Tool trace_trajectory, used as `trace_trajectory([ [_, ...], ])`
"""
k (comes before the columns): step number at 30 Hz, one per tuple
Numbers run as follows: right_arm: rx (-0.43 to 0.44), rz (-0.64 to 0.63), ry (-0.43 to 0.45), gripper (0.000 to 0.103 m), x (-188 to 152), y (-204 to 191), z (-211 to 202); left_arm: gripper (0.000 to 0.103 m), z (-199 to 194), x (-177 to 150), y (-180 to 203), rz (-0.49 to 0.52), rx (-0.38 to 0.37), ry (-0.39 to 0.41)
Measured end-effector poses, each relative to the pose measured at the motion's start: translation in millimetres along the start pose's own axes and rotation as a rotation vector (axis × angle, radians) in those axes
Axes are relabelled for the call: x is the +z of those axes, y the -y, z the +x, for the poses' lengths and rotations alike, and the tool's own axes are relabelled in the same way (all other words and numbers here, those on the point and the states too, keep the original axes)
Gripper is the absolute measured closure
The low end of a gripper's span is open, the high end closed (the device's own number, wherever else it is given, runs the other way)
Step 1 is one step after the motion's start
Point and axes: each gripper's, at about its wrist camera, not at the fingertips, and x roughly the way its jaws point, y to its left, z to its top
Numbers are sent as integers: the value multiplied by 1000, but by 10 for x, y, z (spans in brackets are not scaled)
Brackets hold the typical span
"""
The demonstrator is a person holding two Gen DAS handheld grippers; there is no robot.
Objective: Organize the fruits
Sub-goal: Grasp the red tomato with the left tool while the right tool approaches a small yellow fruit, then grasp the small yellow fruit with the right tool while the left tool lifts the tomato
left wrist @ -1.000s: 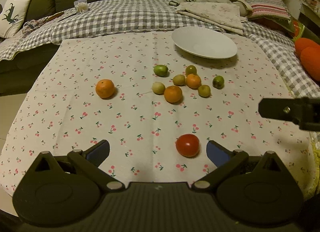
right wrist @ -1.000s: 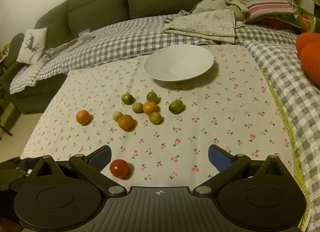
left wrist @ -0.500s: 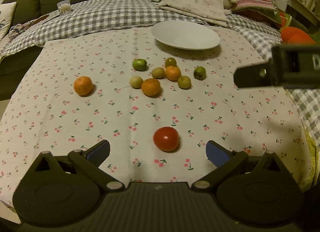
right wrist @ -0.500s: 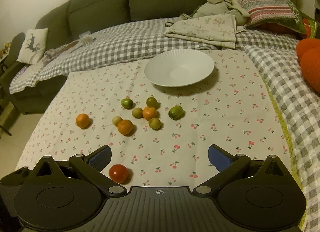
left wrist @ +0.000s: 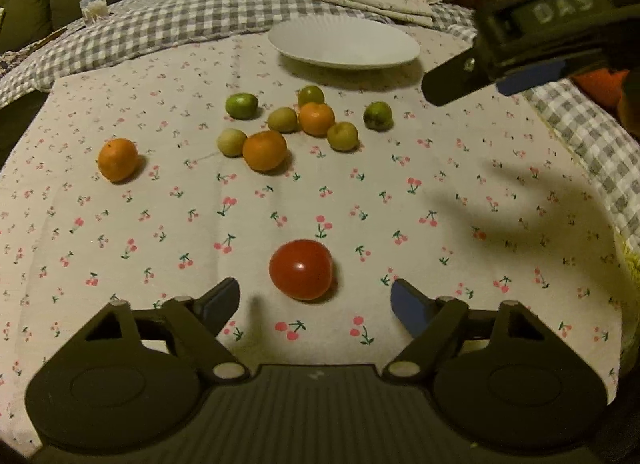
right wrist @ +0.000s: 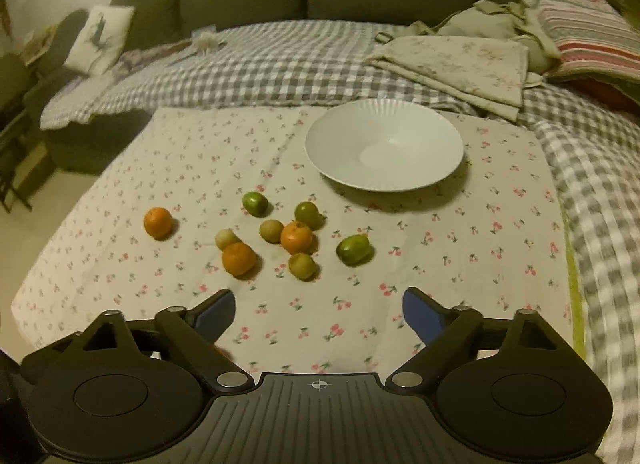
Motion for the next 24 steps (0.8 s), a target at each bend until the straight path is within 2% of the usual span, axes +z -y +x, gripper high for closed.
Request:
trace_trajectory([
  [4, 19, -37, -55, 24, -8, 100, 238, 34, 55, -90, -29, 22, -26, 9],
  [7, 34, -44, -95, 38, -61, 152, 356, 39, 113, -120, -73, 10, -45, 15],
  [14, 37, -83, -95, 49, -57, 233, 518, 52, 211, 10, -95, 11, -31, 51],
  [15, 43, -83, -91, 52, -49, 242, 539, 56, 224, 30, -87, 17, -29, 58],
  [18, 55, -81, -78, 56, -19, 269, 603, 66, 253, 41, -54, 54, -1, 75],
  [20, 66, -79, -70, 56, -7, 283, 643, 66, 258, 36, -61, 66, 1, 82],
  [24, 81, -96, -59, 56, 9, 269, 714, 67, 242, 71, -141, 27, -28, 69],
])
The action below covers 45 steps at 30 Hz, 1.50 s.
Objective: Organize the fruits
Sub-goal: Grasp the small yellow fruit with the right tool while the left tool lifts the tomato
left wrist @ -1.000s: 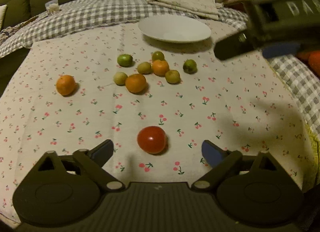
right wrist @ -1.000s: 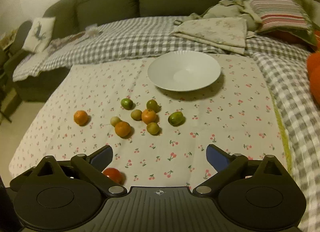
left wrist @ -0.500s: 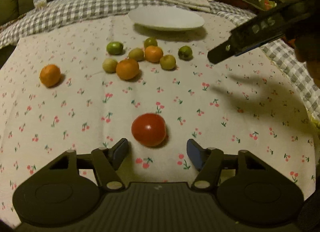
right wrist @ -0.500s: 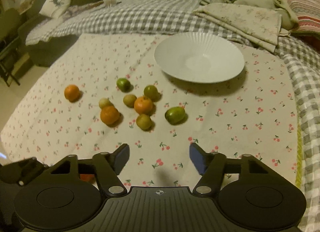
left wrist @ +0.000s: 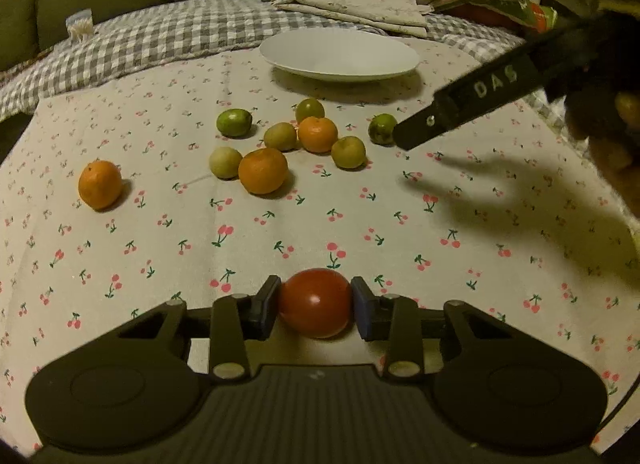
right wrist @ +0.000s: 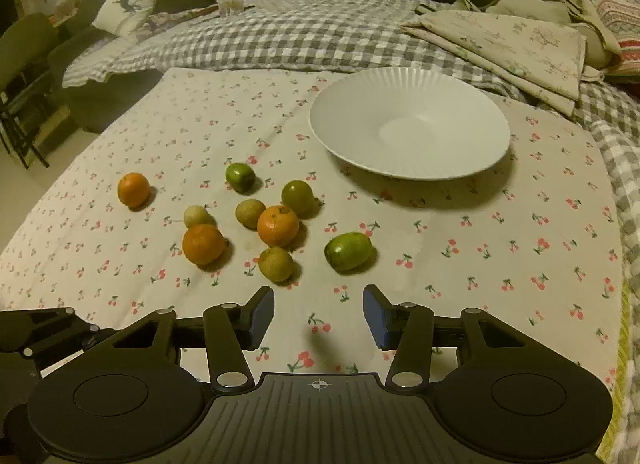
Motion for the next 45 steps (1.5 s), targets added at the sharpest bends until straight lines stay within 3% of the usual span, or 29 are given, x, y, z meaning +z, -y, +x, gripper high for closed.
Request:
trace_trajectory([
  [12, 40, -68, -1, 57, 80, -233, 294, 67, -101, 91, -323, -99, 37, 10],
  [20, 24, -133, 6, 72, 163, -379, 508, 67, -145, 198, -479, -127, 51, 18],
  [22, 6, -147, 12, 82, 174, -384, 513, 67, -172, 253, -506, -129, 55, 26],
  [39, 3, -190, -9, 79, 117, -459, 569, 67, -201, 503, -595, -127, 88, 47],
  [45, 14, -110, 21, 80, 201, -314, 370, 67, -319, 753, -613, -115, 63, 70],
])
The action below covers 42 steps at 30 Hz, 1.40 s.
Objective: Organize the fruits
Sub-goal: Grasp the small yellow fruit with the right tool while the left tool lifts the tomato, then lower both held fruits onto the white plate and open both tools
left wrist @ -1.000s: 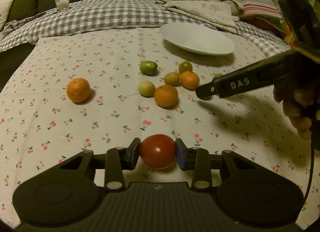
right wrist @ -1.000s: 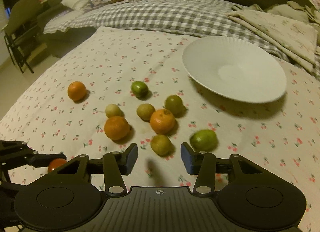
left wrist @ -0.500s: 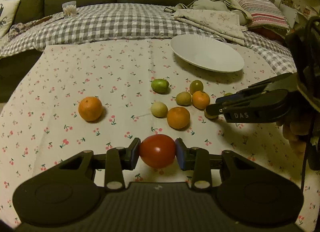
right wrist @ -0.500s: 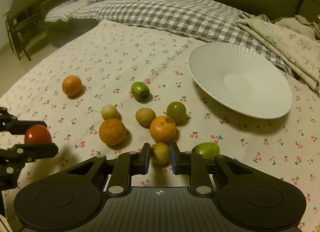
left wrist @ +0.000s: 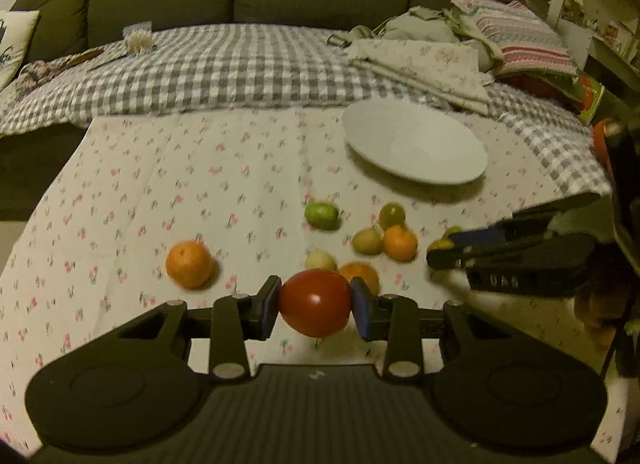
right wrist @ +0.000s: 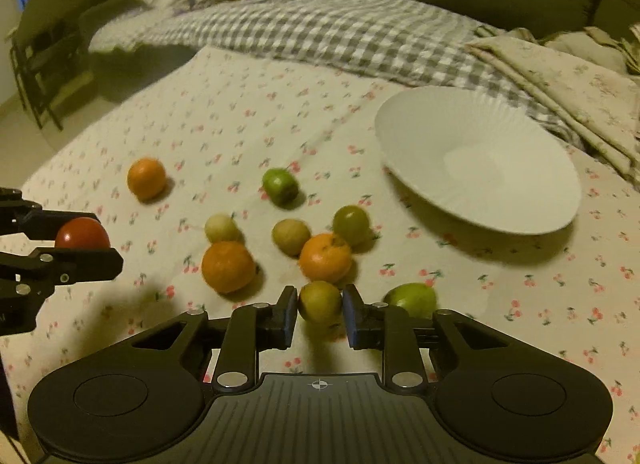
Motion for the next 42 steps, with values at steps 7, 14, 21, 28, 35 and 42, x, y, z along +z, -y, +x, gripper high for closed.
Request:
trace_trajectory([
  [7, -13, 21, 39, 80, 67, 73, -248, 67, 50, 393, 85, 31, -38, 45],
  [14, -96, 67, 108, 79, 187, 357, -449, 67, 392, 710, 218, 82, -55, 84],
  [21, -159, 92, 130, 79, 254, 619, -429, 67, 767, 942, 348, 130, -72, 110],
  [28, -207, 108, 155, 79, 343, 856, -353, 67, 1111, 1152, 439, 168, -87, 130],
  [35, -233, 125, 155, 79, 435, 1043, -124, 67, 1436, 1200, 586, 221, -111, 116],
  [42, -219, 133, 146, 79, 502, 1147, 132, 67, 1717, 1201, 642, 255, -142, 81],
])
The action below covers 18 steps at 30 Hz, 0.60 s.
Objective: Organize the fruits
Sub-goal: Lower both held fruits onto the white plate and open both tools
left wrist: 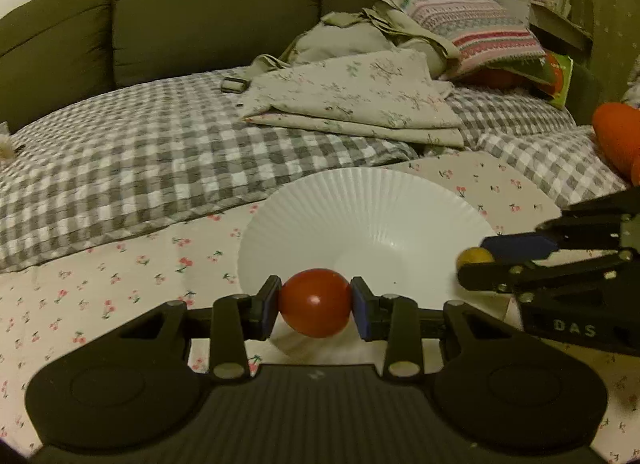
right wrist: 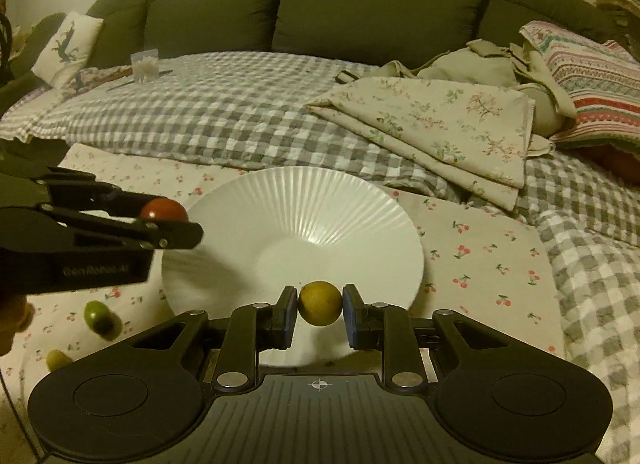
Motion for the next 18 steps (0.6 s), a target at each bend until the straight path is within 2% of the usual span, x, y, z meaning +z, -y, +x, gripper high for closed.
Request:
trace_trajectory([
  [7, 3, 6, -20, 79, 32, 48, 265, 67, 266, 33, 69, 21, -22, -32],
  [18, 28, 17, -24, 78, 2, 87, 397, 66, 438, -3, 125, 33, -23, -44],
])
